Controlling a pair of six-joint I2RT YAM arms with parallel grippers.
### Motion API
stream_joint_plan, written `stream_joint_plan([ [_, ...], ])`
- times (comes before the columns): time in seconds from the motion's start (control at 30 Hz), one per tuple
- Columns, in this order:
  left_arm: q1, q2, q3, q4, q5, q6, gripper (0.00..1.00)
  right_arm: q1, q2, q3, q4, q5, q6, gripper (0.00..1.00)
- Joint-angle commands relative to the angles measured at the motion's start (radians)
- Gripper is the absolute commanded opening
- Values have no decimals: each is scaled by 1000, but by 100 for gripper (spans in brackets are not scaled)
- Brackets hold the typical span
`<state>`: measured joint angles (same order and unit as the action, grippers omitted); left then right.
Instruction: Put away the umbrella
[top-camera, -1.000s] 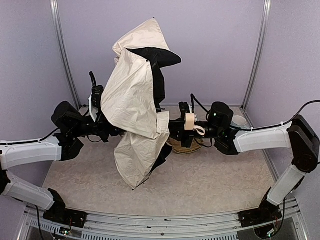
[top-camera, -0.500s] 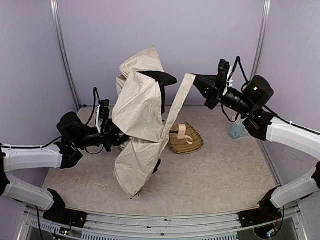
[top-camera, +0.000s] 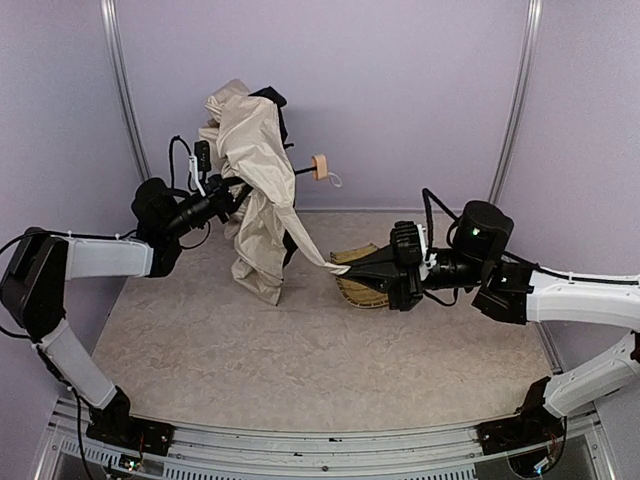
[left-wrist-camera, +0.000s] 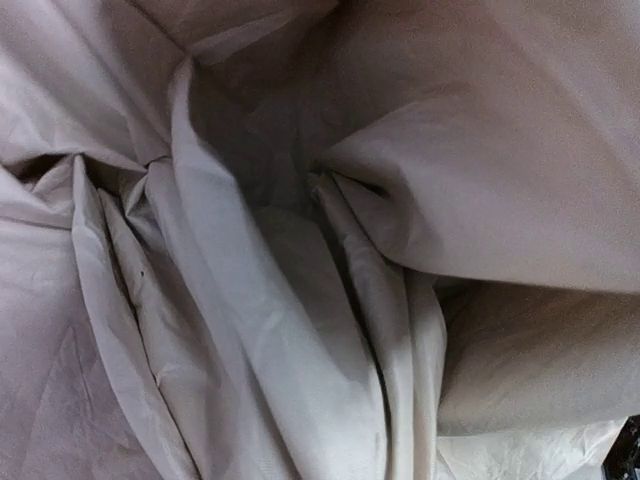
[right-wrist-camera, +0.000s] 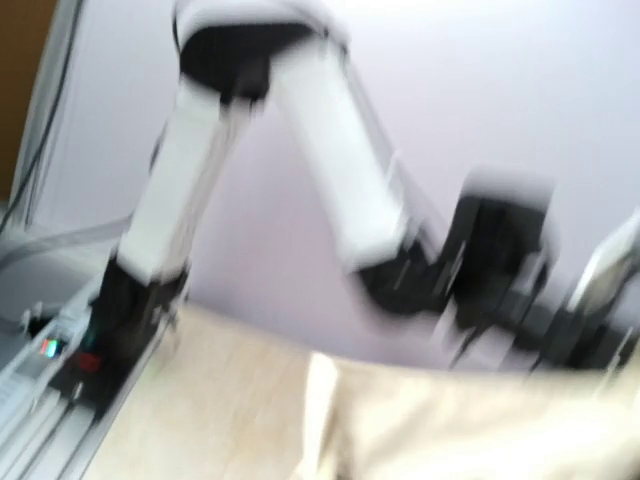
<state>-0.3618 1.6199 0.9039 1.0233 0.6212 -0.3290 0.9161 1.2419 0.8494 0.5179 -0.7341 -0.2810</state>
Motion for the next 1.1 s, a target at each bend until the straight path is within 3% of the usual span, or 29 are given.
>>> stream_joint_plan([
  [0.0, -16, -31, 115, 113, 30, -10, 0, 50, 34, -86, -5, 123, -30, 0],
  [0.2, -63, -58, 107, 46, 17, 84, 0, 185, 134, -142, 74, 495, -242, 0],
  [0.4, -71, -76, 101, 55, 45, 81, 0, 208, 209, -93, 30, 578, -319, 0],
  [0.43, -73, -80, 99, 52, 54, 83, 0, 208, 216, -96, 36, 586, -327, 4],
  [0.57, -74, -102, 63, 57, 146, 115, 0, 208, 205, -72, -33, 642, -337, 40],
  [0.8, -67, -151, -40, 69, 234, 177, 0, 208, 1, -50, -289, 679, -343, 99],
  [0.9, -86, -158, -45, 11, 250, 219, 0, 194, -64, -14, -423, 671, -354, 100],
  [1.07, -148, -187, -74, -85, 274, 311, 0, 77, -52, 165, -555, 502, -321, 100],
])
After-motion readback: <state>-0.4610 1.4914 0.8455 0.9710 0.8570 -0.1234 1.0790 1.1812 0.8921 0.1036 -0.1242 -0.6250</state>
